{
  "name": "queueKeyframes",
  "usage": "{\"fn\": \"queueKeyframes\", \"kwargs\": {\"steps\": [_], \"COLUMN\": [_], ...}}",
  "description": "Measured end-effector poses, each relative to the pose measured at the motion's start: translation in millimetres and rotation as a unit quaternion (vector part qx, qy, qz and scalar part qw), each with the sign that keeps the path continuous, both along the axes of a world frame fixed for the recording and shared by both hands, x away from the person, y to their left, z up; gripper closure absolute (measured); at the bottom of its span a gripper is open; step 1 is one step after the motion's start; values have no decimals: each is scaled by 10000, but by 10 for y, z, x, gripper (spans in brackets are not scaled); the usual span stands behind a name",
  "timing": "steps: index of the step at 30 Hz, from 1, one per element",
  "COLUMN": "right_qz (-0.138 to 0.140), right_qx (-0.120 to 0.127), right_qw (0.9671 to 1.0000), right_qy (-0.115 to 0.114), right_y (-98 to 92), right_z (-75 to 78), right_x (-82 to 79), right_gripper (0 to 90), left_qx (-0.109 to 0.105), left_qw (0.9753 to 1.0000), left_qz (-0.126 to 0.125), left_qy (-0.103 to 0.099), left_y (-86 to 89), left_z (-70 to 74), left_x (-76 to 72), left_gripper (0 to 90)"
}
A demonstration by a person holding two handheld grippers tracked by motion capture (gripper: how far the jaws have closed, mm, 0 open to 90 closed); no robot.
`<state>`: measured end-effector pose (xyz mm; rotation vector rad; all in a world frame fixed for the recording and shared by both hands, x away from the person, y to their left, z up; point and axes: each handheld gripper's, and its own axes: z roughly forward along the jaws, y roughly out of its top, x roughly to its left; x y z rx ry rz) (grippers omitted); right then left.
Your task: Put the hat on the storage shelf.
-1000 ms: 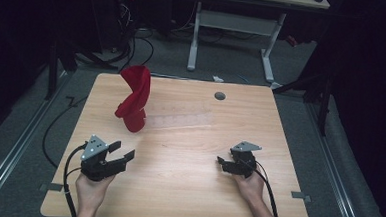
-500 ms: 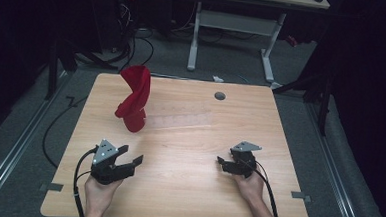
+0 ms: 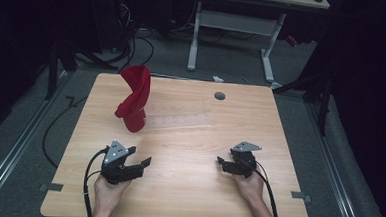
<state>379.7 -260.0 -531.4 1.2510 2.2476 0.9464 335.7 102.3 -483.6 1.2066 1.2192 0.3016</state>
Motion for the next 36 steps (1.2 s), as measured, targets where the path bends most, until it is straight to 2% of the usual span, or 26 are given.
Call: {"fn": "queueKeyframes", "kwargs": {"steps": [9, 15, 20, 25, 27, 34, 36], "right_qz": [0, 2, 2, 2, 0, 1, -22], "right_qx": [-3, -3, -2, -1, -3, -3, 0], "right_qw": [10000, 10000, 10000, 10000, 10000, 10000, 10000], "right_qy": [0, 0, 1, 1, -1, 0, -4], "right_y": [0, 0, 0, 0, 0, 0, 6], "right_z": [0, 0, 0, 0, 0, 0, 0], "right_x": [0, 0, -1, -1, -1, 0, 2], "right_gripper": [342, 342, 342, 342, 342, 343, 343], "left_qx": [148, 305, 435, 635, 653, 959, 989], "left_qw": [9998, 9992, 9986, 9972, 9971, 9945, 9942], "left_qz": [-15, -61, 8, -66, -34, 14, 31], "left_qy": [103, 257, 288, 381, 396, 425, 416], "left_y": [-136, -224, -284, -338, -358, -455, -474], "left_z": [-100, -192, -281, -359, -382, -493, -514], "left_x": [61, 112, 161, 191, 204, 236, 247], "left_gripper": [300, 314, 318, 320, 320, 320, 320]}}
